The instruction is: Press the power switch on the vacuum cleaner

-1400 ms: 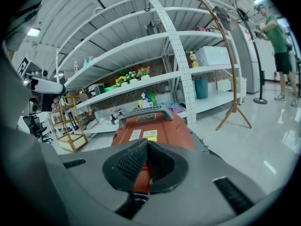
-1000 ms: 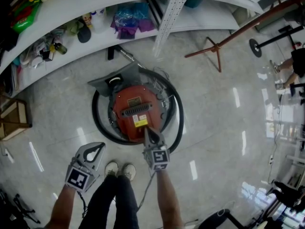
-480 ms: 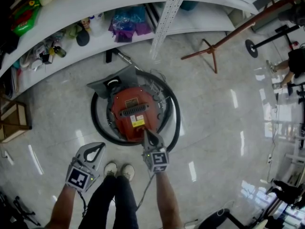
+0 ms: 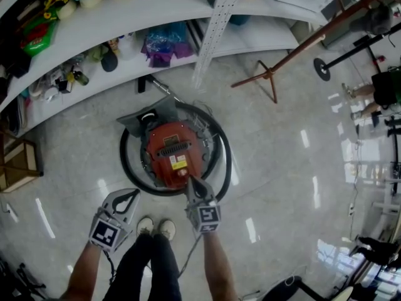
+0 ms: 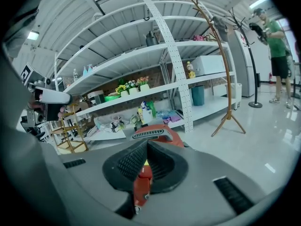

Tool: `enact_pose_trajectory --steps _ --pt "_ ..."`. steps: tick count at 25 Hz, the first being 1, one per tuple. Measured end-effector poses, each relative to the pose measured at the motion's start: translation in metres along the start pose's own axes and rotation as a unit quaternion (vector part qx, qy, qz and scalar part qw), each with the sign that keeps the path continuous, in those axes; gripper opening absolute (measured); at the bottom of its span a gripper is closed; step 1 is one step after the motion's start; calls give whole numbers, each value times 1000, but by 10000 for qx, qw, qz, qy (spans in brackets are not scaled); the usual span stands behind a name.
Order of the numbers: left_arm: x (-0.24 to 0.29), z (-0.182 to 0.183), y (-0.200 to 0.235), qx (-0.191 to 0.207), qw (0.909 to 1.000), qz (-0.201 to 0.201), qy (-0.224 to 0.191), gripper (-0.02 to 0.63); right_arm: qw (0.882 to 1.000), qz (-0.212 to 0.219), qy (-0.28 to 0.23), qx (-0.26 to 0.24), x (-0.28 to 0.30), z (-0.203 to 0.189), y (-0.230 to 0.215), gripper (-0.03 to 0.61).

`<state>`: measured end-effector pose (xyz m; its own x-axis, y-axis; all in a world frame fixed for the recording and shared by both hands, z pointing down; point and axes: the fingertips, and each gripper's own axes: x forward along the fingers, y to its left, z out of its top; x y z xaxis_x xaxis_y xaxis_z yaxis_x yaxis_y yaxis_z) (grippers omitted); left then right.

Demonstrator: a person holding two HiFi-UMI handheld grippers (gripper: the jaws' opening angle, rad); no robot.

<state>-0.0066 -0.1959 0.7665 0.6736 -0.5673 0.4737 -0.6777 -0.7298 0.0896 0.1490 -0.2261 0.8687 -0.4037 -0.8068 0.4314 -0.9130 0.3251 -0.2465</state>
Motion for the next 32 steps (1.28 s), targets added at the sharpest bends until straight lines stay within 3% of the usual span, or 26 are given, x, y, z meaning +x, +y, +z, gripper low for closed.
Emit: enact_pose_trajectory --steps 7,32 --pt "-7 11 -7 -7 10000 -26 -64 8 9994 17 -313 -112 -26 22 13 11" --pt "-63 71 -30 56 9993 -27 -380 8 9978 -101 -618 -216 -132 103 79 11"
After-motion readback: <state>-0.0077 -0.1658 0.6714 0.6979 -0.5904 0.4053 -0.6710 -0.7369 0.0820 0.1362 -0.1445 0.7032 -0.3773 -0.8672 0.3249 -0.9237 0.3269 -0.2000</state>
